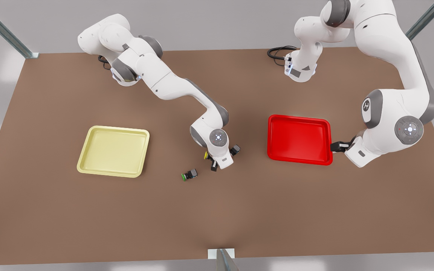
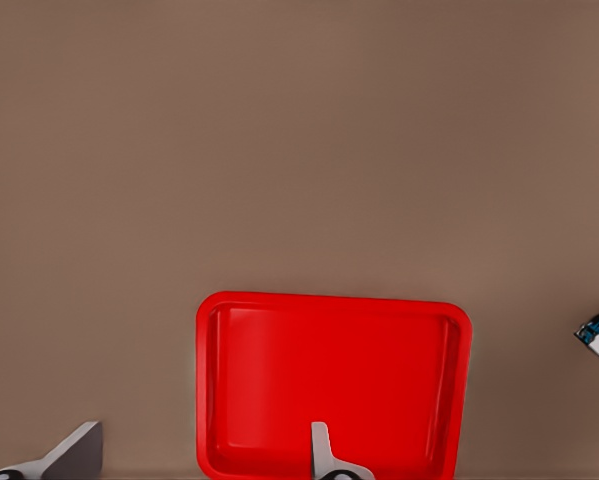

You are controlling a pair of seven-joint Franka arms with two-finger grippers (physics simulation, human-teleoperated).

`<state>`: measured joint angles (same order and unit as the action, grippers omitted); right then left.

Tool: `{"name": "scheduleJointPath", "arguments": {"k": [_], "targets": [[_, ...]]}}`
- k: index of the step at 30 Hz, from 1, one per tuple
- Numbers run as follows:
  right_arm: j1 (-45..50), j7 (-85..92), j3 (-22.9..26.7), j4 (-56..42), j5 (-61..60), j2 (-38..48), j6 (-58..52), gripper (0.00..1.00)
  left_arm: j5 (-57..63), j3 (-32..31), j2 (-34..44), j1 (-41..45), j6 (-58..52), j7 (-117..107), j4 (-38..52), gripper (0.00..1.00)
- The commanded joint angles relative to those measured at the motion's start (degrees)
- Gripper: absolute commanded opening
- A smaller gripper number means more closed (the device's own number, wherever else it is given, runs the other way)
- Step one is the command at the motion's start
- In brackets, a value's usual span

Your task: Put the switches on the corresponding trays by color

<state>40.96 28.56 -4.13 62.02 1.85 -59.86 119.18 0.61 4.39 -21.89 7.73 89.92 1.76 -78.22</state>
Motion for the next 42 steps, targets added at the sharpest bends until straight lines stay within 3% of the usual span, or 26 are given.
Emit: {"name": "scheduleJointPath", "arguments": {"k": [1,3,11,19,27,29,31,36,42], "targets": [[0.00,0.01,0.00,-0.06,0.00,0.00,0.00,0.97,0.00,0.00,0.00,0.00,-0.01,0.00,0.00,1.00],[0.00,-0.26,0.00,0.12,-0.18,0.09,-0.18,0.89,0.00,0.00,0.00,0.00,-0.01,0.00,0.00,1.00],[0.00,-4.12,0.00,1.08,-0.70,0.36,-0.97,0.85,-0.08,0.00,-0.17,0.00,-0.19,0.09,-0.09,1.00],[0.00,-4.04,0.00,1.08,-0.26,0.44,-1.05,0.66,-0.08,0.00,-0.43,0.00,-0.27,0.00,-0.17,1.00],[0.00,-4.04,0.00,1.08,-0.70,0.62,-0.97,0.61,-0.08,0.00,-0.79,0.00,-0.10,0.00,-0.09,1.00],[0.00,-4.04,0.00,1.08,0.09,0.62,-0.97,0.53,-0.08,0.00,-0.87,0.00,-0.10,0.00,-0.17,1.00],[0.00,-4.04,0.00,1.08,0.00,0.53,-0.97,0.56,-0.08,0.00,-0.87,-0.09,-0.10,0.00,-0.09,1.00],[0.00,-4.04,0.00,1.08,0.17,0.53,-0.97,0.49,-0.08,0.00,-0.96,0.00,-0.10,0.00,-0.17,1.00],[0.00,-3.95,0.00,1.08,0.26,0.62,-1.05,0.49,-0.08,0.00,-1.31,-0.09,-0.10,0.00,-0.17,1.00]]}}
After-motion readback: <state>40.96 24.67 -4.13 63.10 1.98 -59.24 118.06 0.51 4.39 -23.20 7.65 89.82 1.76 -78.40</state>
